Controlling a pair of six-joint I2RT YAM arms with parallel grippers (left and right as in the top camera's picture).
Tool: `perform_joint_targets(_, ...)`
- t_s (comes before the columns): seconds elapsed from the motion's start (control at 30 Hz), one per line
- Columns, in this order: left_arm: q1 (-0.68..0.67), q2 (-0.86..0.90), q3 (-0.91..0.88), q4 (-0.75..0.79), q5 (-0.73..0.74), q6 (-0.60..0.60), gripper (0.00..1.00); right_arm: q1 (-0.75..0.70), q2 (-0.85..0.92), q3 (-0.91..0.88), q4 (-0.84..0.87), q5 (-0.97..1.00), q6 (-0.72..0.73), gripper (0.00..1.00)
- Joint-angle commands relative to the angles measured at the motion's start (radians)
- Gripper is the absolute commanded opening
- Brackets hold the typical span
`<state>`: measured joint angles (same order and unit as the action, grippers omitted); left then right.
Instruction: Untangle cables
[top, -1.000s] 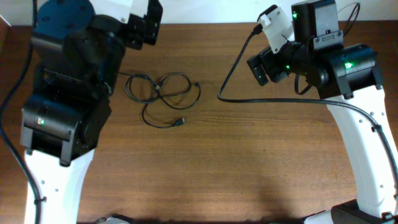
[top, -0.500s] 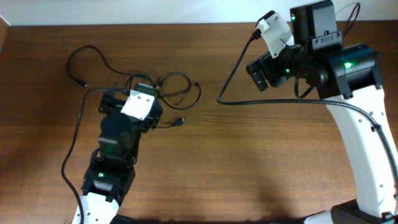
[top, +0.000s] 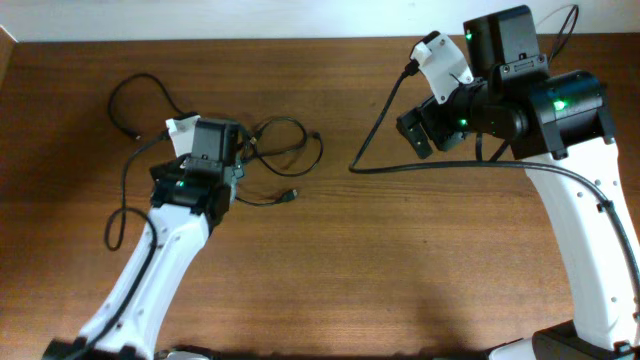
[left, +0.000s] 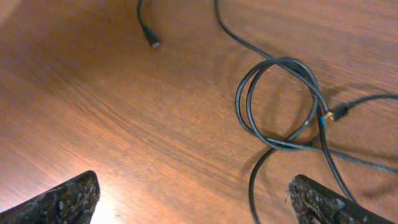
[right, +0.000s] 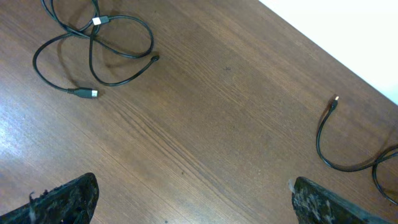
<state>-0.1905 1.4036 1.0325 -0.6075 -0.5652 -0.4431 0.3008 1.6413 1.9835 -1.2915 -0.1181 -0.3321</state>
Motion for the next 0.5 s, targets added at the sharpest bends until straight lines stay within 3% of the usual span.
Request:
perform_joint_targets(0.0,0.014,0.107,0.018,0.050,-0.015,-0.091,0.99,0.001,-0.001,0.004,-0.005,-0.006,0.011,0.99)
perform_joint_targets(0.07,0.008,0.115,0.018,0.029,0.087,-0.090,0.99,0.001,-0.001,0.004,-0.007,-0.006,0.011,0.98)
perform_joint_targets(0.2,0.028,0.119,0.018,0.124,0.116,-0.070,0.99,0.001,-0.001,0.004,-0.007,-0.006,0.011,0.98)
perform_joint_targets(0.27,0.088,0.142,0.025,0.137,0.139,-0.163,0.99,0.001,-0.001,0.004,-0.008,-0.006,0.011,0.99)
perform_joint_targets(0.33,0.166,0.155,0.038,0.166,0.402,-0.074,0.99,0.001,-0.001,0.004,-0.013,-0.006,0.011,0.98)
perform_joint_targets(0.4,0.221,0.155,0.060,0.264,0.807,0.177,0.99,0.001,0.000,0.004,-0.013,-0.006,0.011,0.98)
perform_joint_targets(0.43,0.238,0.155,0.090,0.251,0.888,0.229,0.99,0.001,0.000,0.004,-0.014,-0.006,0.011,0.99)
perform_joint_targets(0.47,0.256,0.155,0.135,0.194,0.872,0.229,0.99,0.001,0.000,0.004,-0.016,-0.006,0.011,0.98)
